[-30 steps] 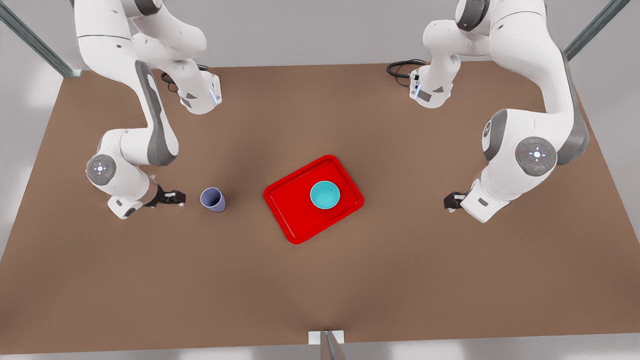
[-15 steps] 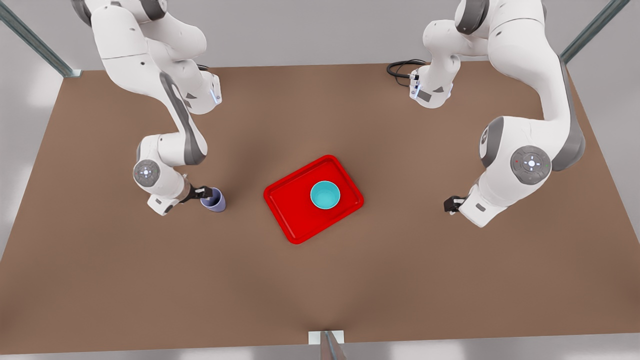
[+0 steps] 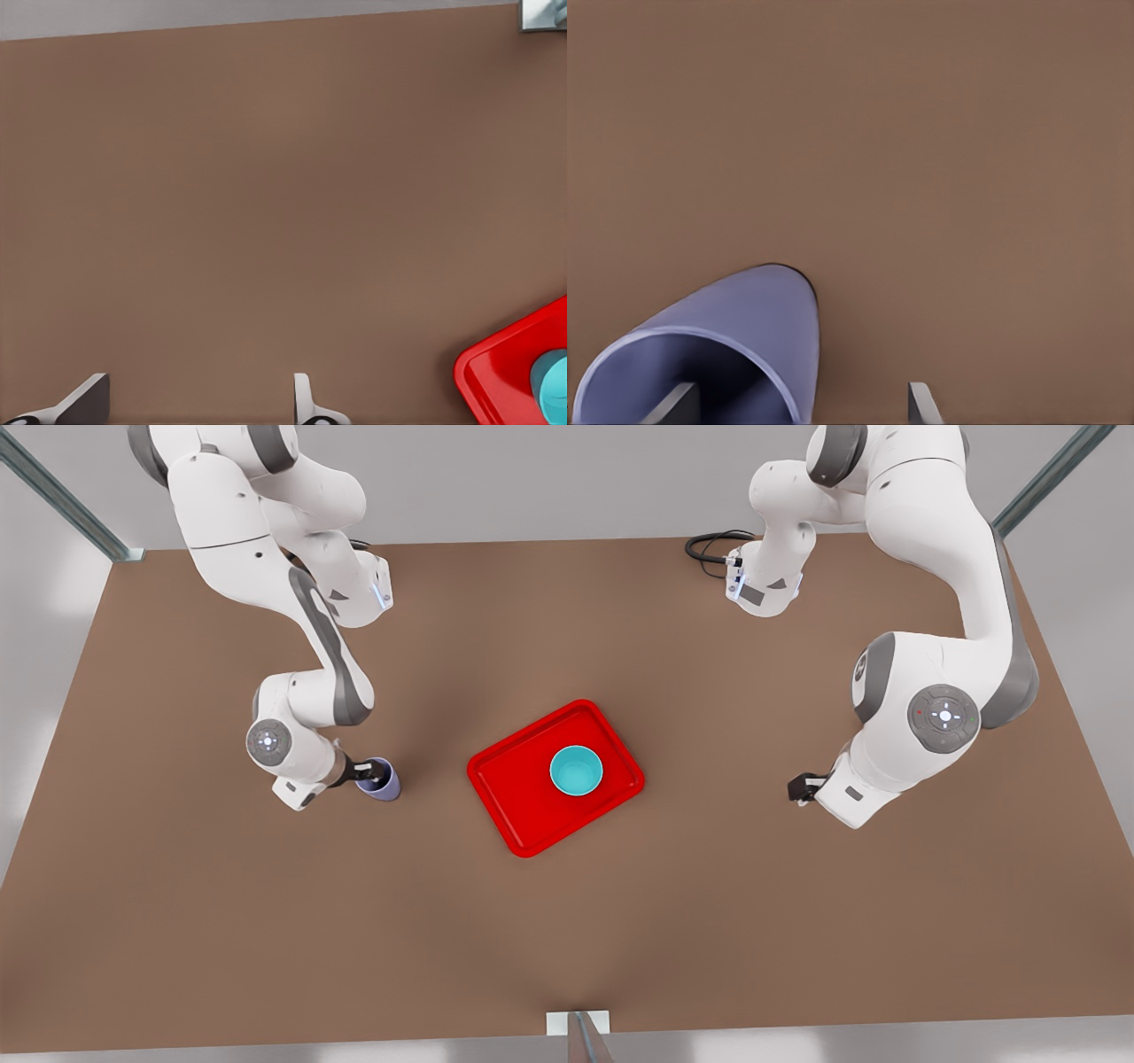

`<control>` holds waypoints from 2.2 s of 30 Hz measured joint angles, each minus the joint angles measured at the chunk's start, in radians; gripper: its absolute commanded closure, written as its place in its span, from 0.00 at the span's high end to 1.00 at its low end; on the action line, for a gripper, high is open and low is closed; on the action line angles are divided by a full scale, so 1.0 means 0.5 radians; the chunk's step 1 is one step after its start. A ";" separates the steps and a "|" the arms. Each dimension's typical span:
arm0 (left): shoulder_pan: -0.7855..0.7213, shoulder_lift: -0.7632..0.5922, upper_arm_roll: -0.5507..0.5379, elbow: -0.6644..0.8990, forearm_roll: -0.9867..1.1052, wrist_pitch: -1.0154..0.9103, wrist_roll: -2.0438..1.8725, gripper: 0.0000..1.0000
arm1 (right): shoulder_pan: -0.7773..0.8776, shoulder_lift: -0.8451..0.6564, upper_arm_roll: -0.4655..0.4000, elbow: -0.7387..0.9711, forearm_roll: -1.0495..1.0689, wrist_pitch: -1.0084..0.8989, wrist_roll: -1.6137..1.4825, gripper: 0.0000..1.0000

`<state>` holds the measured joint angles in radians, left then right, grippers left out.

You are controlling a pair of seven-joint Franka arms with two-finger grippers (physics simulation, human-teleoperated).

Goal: Place the bowl on the tray with the left arm and the cup on the tray with the right arm

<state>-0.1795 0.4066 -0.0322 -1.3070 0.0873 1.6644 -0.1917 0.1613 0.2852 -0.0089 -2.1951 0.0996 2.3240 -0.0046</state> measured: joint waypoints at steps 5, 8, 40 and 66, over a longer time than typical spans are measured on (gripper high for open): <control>0.000 0.000 0.000 0.000 0.000 0.000 0.000 1.00 | 0.000 0.043 0.002 -0.003 0.000 0.040 0.003 0.37; -0.003 0.000 0.000 0.000 -0.001 -0.021 -0.003 1.00 | -0.003 0.046 0.002 -0.006 0.003 0.037 0.006 0.24; -0.004 -0.003 0.002 0.003 0.002 -0.071 -0.001 1.00 | 0.604 0.148 0.267 0.485 0.212 -0.030 0.492 0.21; -0.007 0.009 -0.015 0.015 -0.002 -0.070 -0.001 1.00 | 0.390 -0.074 0.055 0.585 0.182 -0.269 0.613 1.00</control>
<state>-0.1831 0.4112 -0.0398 -1.2993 0.0865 1.6294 -0.1922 0.3563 0.2482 0.0184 -1.9026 0.1906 2.1894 0.3020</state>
